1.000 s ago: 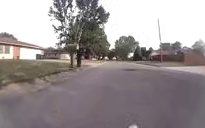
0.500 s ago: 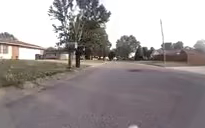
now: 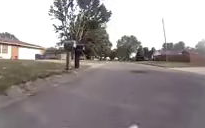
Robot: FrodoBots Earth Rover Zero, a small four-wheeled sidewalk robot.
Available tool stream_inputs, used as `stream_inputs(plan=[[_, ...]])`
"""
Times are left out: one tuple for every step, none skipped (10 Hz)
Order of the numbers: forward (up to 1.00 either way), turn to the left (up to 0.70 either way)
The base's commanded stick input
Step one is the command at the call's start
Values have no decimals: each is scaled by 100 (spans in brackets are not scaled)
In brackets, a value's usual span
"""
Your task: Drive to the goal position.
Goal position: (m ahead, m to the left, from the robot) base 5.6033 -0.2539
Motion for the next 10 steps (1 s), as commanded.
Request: stream_inputs(plan=[[98, 0], [98, 0], [98, 0], [98, 0], [98, 0], [98, 0], [98, 0], [98, 0], [98, 0], [98, 0]])
